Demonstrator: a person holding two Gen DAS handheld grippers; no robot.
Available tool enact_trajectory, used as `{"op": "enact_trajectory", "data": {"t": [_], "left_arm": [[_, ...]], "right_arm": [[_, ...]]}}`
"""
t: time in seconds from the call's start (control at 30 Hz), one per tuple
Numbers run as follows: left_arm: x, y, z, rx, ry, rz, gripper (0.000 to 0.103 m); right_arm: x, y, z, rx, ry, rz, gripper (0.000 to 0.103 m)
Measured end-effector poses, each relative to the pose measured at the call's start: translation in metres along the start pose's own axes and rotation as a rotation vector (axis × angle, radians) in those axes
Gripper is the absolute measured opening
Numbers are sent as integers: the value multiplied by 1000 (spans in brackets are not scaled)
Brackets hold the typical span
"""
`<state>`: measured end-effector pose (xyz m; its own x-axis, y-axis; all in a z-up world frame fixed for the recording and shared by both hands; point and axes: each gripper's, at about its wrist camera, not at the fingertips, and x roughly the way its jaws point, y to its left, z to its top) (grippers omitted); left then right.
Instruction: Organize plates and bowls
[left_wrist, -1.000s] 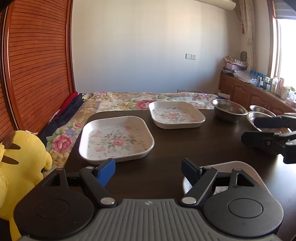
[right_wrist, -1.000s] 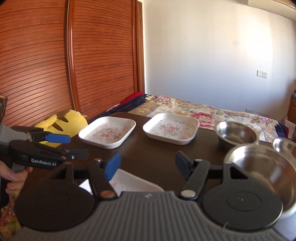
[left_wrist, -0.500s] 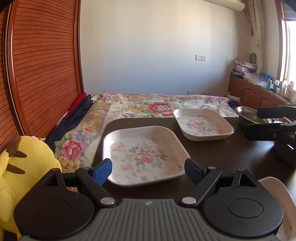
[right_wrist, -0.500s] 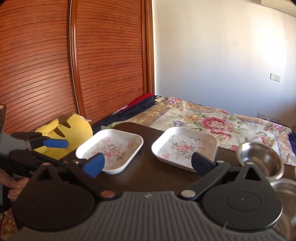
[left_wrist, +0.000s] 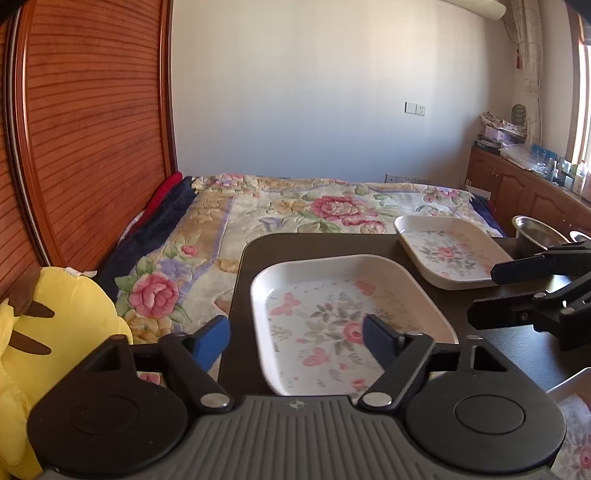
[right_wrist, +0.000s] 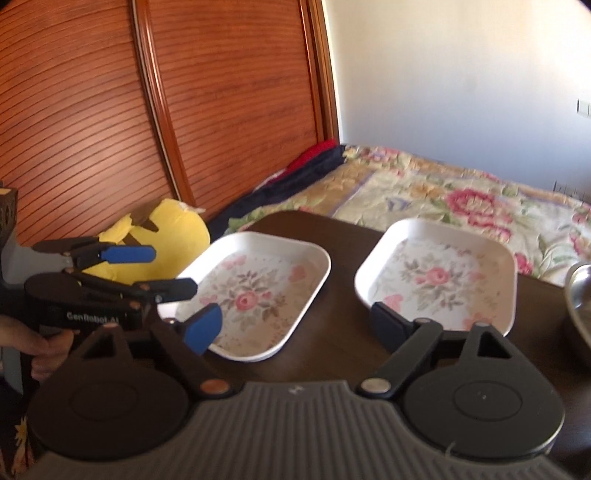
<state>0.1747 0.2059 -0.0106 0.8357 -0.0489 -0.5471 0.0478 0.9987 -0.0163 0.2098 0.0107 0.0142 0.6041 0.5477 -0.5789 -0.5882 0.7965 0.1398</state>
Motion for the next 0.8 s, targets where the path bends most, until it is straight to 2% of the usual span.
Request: {"op": "enact_trajectory", "data": {"t": [0.1,0.17,0.33,0.5,0.67,0.8], "left_arm": [[9,8,0,-20,12,-3,67],[14,12,0,-28,22,-2,58],[23,17,0,-34,37,1,52],[28,21,-1,-44,48,-3,45],[31,23,-2,-50,60,-13,29],[33,24,-3,-56,66,-13,24]], "right_arm": [[10,-4,3,41,29,15,71],[17,-6,5,57,48,22,62],[32,-4,6,54,88,19,48],[43,-6,7,58,123,21,42],[51,-7,8,60,147,22,34],[54,-9,10,69,160,31,28]]}}
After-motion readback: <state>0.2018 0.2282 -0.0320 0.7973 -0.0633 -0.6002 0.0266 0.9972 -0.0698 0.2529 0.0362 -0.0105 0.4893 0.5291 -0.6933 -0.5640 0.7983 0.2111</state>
